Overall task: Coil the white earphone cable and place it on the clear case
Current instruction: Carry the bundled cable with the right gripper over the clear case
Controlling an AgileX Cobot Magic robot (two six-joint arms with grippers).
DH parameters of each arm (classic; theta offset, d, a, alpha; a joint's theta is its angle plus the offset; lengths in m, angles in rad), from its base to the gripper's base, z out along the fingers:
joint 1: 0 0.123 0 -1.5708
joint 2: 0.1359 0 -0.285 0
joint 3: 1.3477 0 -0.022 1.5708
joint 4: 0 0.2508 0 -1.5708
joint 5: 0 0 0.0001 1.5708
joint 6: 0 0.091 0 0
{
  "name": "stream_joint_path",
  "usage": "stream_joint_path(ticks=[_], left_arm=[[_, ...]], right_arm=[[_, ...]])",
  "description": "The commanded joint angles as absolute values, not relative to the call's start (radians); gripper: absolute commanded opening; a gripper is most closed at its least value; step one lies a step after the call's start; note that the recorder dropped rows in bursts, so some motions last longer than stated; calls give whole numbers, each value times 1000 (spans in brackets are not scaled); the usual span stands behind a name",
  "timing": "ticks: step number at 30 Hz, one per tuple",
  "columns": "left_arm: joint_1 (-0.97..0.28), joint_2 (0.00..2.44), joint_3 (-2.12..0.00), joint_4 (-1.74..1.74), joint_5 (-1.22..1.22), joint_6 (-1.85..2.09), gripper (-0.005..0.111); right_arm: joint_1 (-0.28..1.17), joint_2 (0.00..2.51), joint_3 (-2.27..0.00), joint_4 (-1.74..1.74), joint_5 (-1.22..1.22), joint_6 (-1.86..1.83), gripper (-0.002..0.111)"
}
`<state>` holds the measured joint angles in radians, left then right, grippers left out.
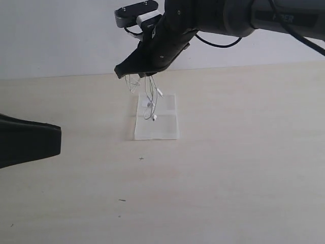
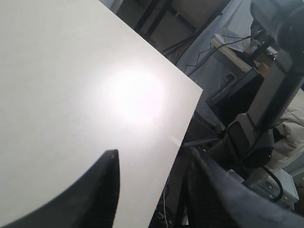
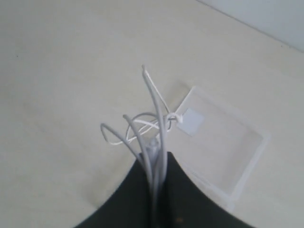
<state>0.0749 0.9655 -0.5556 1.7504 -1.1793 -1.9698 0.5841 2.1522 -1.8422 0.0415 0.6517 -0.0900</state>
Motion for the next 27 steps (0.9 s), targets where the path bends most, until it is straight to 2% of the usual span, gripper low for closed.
stream_joint_path(ticks=[1,13,27], left_arm=[[71,961,-547,1744,-1166,-1968,45],[71,961,-544,1744,-1165,-1966,45],[71,961,-544,1744,-1158,-1966,45]], right_arm=[[579,2168,-1862,176,600,-117,0],[557,2175,-1871,565,610,-185,0],[544,2178,-1873,445,583,-96,0]])
